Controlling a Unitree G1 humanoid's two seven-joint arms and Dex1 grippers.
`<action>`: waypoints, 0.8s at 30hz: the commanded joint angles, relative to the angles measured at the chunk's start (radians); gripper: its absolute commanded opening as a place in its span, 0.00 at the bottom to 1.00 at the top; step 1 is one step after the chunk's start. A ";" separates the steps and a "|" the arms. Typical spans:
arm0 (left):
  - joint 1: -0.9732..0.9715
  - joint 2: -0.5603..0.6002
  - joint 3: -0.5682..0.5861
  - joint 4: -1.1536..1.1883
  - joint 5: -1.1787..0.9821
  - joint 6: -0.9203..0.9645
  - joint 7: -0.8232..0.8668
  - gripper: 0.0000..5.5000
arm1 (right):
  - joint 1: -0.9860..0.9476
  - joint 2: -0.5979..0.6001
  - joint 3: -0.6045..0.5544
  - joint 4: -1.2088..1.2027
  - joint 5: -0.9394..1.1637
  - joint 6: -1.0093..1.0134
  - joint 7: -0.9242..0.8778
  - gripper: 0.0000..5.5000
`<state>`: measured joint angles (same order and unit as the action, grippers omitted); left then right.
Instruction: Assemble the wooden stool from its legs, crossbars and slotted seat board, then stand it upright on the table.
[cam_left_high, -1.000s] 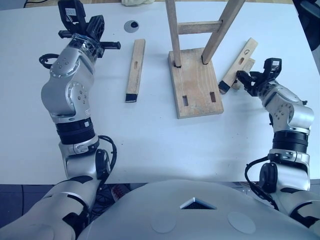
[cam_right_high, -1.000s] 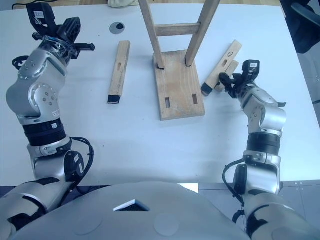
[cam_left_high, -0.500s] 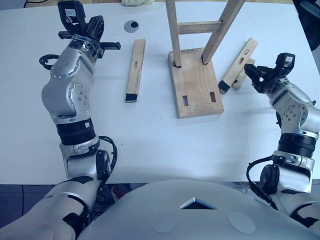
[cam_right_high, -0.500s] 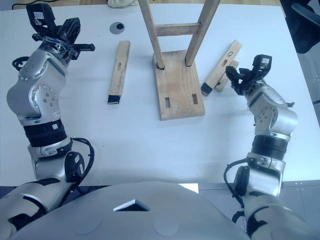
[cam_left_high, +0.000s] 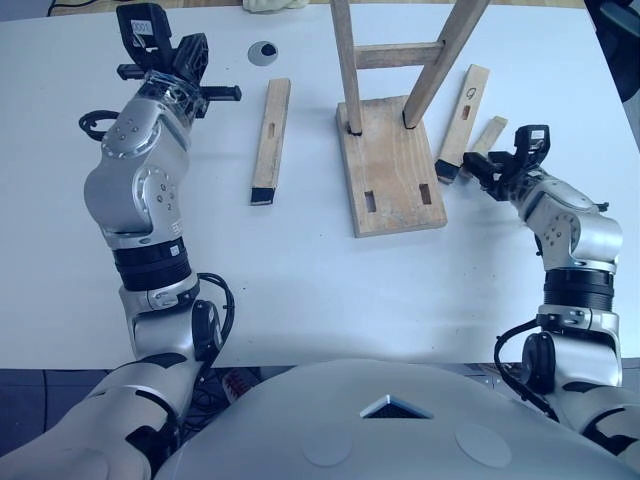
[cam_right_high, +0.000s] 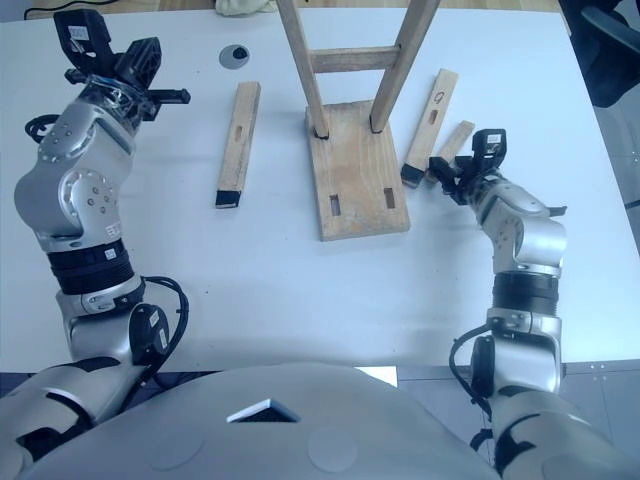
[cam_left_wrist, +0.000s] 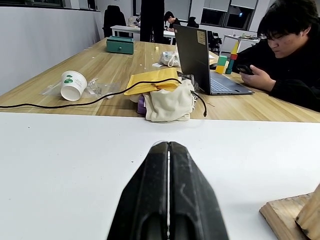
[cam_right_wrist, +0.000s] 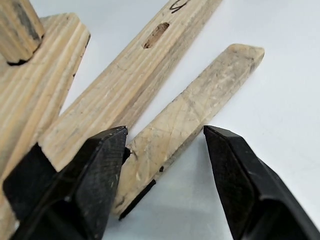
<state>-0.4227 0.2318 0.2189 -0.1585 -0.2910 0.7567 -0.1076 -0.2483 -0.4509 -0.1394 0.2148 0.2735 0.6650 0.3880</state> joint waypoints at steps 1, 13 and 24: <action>0.011 0.005 0.006 -0.002 0.005 -0.006 0.008 0.00 | 0.052 -0.109 0.008 -0.015 -0.023 0.057 0.069 0.51; 0.013 -0.008 0.005 -0.003 0.007 -0.026 0.022 0.00 | -0.008 -0.204 0.049 0.062 -0.007 0.113 0.258 0.36; -0.056 -0.093 0.106 -0.148 -0.369 -0.060 -0.135 0.09 | -0.098 -0.161 -0.076 0.090 -0.099 -0.349 0.045 0.23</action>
<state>-0.4345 0.1715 0.2931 -0.2398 -0.5103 0.6516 -0.1957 -0.2774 -0.6359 -0.1354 0.3850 0.1504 0.4458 0.4870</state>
